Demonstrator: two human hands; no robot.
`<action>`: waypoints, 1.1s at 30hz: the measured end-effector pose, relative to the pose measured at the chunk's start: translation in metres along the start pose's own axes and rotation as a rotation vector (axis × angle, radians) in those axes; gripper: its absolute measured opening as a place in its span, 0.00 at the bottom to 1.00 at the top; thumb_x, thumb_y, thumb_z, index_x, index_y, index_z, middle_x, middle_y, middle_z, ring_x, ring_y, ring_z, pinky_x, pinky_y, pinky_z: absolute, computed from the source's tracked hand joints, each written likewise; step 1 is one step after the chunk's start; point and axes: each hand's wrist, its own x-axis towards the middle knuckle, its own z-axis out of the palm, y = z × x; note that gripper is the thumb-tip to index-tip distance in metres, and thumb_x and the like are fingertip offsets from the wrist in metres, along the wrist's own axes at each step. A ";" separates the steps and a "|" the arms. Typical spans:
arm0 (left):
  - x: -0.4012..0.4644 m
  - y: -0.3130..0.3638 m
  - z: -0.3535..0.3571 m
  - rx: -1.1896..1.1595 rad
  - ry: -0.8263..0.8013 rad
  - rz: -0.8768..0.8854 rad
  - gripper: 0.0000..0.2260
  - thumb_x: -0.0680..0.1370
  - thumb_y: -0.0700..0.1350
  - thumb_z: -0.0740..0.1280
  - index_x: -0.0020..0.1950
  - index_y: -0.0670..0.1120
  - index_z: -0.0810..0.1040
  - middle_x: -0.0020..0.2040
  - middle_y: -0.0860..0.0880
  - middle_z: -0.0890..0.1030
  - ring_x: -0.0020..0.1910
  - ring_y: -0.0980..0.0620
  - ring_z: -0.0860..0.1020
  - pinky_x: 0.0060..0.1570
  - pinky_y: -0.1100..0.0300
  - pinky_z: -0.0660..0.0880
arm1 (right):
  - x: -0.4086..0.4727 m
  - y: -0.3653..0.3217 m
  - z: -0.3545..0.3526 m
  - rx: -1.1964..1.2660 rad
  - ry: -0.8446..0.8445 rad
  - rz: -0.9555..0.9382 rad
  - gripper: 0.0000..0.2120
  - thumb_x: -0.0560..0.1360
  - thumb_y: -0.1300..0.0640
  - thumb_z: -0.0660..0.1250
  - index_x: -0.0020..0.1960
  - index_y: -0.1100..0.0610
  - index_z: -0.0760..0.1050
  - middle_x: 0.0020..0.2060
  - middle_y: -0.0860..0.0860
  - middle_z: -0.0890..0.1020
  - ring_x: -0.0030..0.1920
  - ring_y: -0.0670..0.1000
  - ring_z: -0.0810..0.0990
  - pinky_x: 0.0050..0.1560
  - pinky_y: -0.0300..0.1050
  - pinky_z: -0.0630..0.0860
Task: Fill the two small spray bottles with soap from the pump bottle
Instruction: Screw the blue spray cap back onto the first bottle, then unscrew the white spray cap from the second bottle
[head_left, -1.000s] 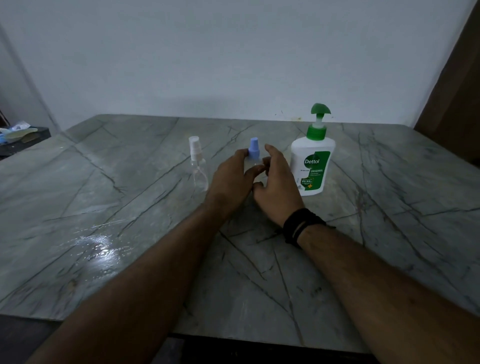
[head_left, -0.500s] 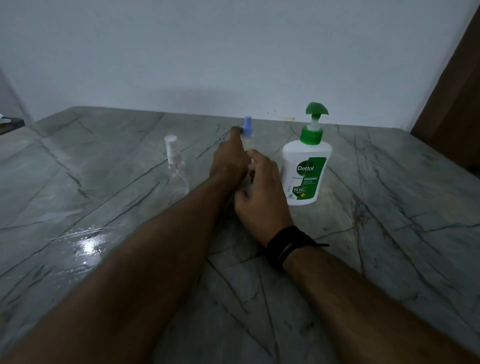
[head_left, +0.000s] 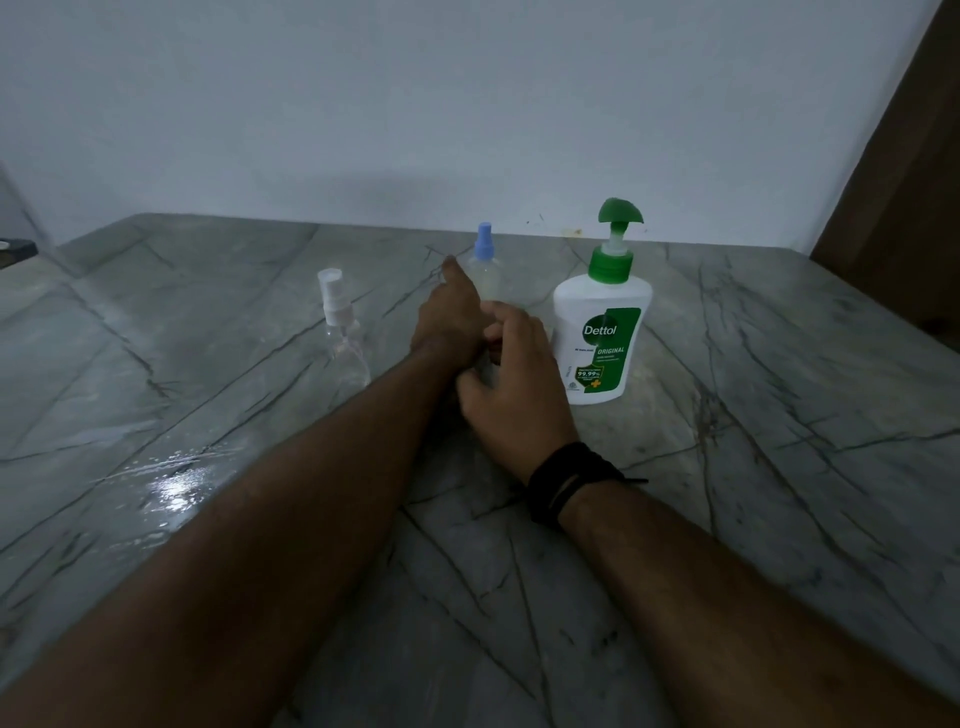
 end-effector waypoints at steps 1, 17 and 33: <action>-0.006 0.000 -0.002 -0.016 0.000 0.017 0.32 0.78 0.53 0.67 0.75 0.44 0.56 0.61 0.42 0.77 0.58 0.43 0.77 0.56 0.48 0.75 | 0.000 0.000 0.000 0.014 0.010 0.005 0.28 0.72 0.65 0.67 0.71 0.57 0.67 0.59 0.52 0.72 0.60 0.49 0.72 0.64 0.44 0.72; -0.119 -0.012 -0.066 0.055 -0.011 0.200 0.20 0.81 0.48 0.63 0.72 0.45 0.67 0.67 0.45 0.76 0.65 0.49 0.75 0.58 0.59 0.70 | 0.001 0.002 -0.004 0.013 0.022 -0.013 0.13 0.78 0.65 0.62 0.61 0.57 0.74 0.53 0.54 0.78 0.53 0.50 0.77 0.59 0.45 0.75; -0.084 -0.066 -0.110 -0.091 0.268 0.061 0.25 0.78 0.56 0.66 0.70 0.45 0.68 0.65 0.44 0.75 0.61 0.45 0.76 0.55 0.54 0.73 | 0.003 0.005 0.000 -0.049 -0.016 -0.046 0.17 0.77 0.60 0.68 0.65 0.56 0.71 0.49 0.54 0.77 0.48 0.51 0.76 0.55 0.44 0.76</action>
